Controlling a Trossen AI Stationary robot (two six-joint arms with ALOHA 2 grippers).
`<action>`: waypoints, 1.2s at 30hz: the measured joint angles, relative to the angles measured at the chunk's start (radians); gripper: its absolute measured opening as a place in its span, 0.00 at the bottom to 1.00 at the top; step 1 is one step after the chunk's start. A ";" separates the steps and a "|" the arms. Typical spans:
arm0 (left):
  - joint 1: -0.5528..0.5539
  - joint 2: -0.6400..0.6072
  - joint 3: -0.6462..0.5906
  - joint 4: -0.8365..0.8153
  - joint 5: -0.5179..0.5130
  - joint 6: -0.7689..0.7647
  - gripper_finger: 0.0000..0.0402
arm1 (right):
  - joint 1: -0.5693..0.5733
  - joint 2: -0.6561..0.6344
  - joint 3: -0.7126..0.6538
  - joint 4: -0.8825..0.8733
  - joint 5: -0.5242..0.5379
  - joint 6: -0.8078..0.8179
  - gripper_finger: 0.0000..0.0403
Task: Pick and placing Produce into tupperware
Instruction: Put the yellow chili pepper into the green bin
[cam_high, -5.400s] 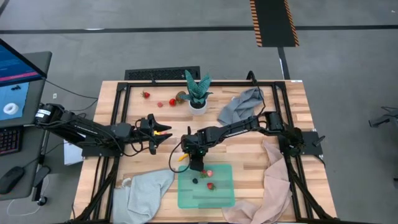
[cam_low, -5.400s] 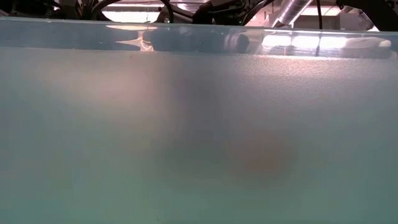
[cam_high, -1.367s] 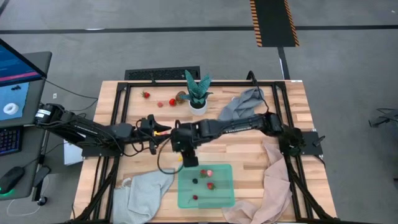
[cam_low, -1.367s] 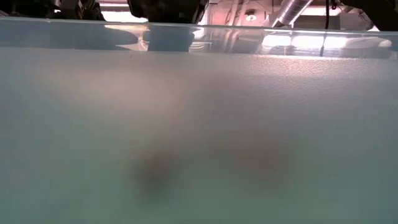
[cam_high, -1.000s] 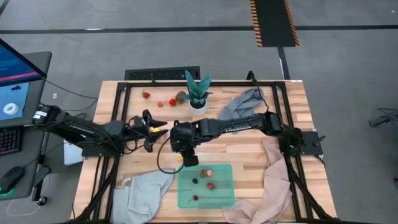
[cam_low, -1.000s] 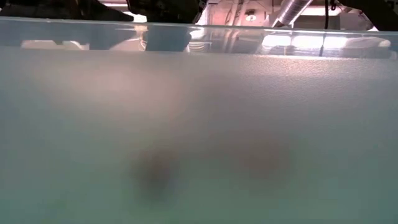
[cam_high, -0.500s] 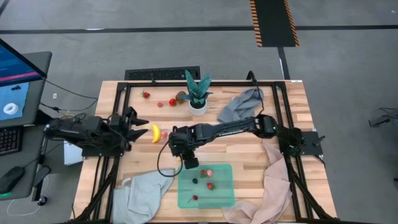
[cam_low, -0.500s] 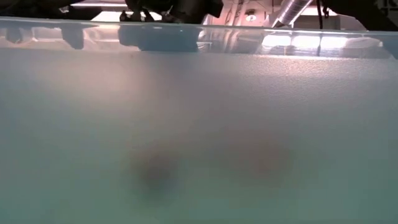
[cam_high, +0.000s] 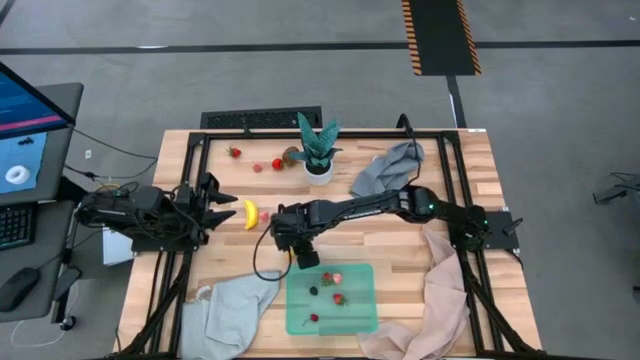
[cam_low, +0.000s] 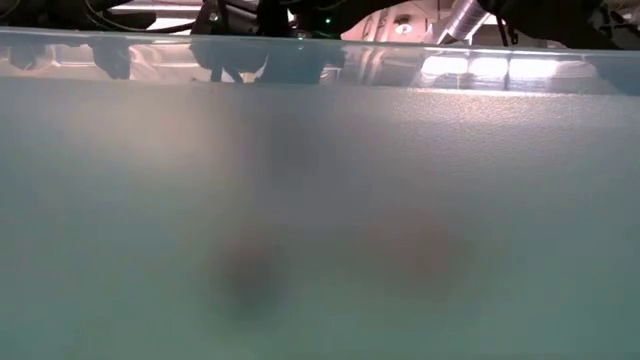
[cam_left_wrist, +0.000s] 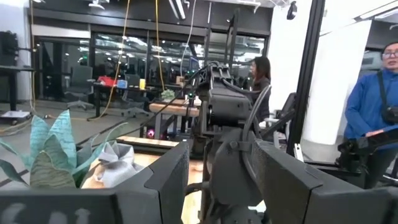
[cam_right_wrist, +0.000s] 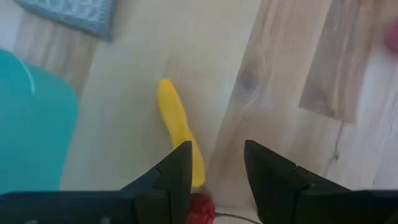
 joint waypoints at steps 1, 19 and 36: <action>0.000 0.000 0.000 0.000 0.000 0.001 0.42 | 0.001 0.004 0.002 0.001 0.000 -0.001 0.42; 0.000 0.000 0.000 -0.037 -0.004 0.023 0.42 | 0.018 0.010 0.002 0.010 -0.055 0.001 0.40; 0.000 0.000 0.000 -0.047 -0.004 0.021 0.42 | 0.019 0.009 0.002 0.027 -0.106 0.014 0.28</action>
